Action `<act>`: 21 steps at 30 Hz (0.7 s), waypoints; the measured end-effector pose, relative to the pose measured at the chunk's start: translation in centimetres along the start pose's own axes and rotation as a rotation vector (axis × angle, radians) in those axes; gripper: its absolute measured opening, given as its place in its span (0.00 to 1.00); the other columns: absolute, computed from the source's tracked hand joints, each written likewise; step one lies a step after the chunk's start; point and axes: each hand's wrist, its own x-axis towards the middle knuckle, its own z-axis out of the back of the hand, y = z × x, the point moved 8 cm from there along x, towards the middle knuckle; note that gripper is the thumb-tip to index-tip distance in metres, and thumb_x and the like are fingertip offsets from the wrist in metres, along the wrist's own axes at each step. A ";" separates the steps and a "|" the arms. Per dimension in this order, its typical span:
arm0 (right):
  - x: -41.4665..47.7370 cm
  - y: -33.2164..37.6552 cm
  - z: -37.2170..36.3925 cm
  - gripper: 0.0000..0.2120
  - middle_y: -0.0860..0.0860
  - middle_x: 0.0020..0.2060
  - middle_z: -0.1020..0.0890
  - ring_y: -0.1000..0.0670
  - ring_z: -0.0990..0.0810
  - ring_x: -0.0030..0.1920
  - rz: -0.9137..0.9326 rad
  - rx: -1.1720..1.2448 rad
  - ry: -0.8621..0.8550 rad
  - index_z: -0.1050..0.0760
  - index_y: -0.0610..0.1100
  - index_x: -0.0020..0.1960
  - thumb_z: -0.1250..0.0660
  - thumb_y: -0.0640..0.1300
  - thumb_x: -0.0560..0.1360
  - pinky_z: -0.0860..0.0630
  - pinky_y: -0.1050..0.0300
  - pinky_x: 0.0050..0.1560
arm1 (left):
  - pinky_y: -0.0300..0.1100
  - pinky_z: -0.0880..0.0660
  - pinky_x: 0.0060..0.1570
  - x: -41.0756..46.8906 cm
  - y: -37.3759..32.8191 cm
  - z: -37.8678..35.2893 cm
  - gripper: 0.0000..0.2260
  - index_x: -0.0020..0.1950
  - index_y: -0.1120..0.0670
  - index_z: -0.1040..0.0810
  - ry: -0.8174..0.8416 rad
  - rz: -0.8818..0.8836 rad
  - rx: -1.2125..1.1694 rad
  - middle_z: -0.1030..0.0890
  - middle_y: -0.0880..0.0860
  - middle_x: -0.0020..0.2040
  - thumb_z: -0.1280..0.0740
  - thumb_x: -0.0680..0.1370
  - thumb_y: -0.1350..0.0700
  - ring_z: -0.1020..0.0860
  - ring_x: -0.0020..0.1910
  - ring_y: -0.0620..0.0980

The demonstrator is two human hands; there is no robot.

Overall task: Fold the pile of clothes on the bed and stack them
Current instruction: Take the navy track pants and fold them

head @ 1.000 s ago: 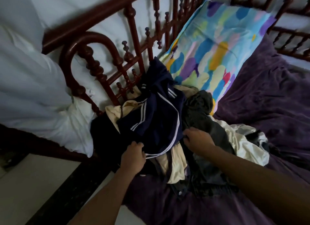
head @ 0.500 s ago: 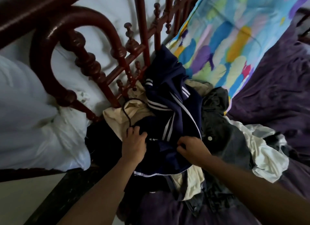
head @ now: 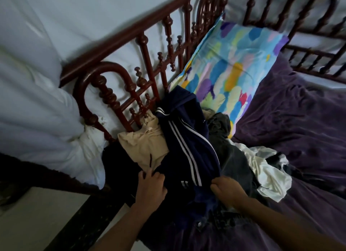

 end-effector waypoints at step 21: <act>-15.3 8.0 23.8 0.43 0.57 0.60 0.23 0.56 0.24 0.60 0.333 0.441 -0.534 0.38 0.56 0.72 0.22 0.55 0.62 0.28 0.62 0.56 | 0.35 0.34 0.27 -3.5 -10.1 36.7 0.02 0.41 0.56 0.27 -0.583 -0.006 -1.238 0.27 0.49 0.32 0.37 0.74 0.60 0.29 0.29 0.44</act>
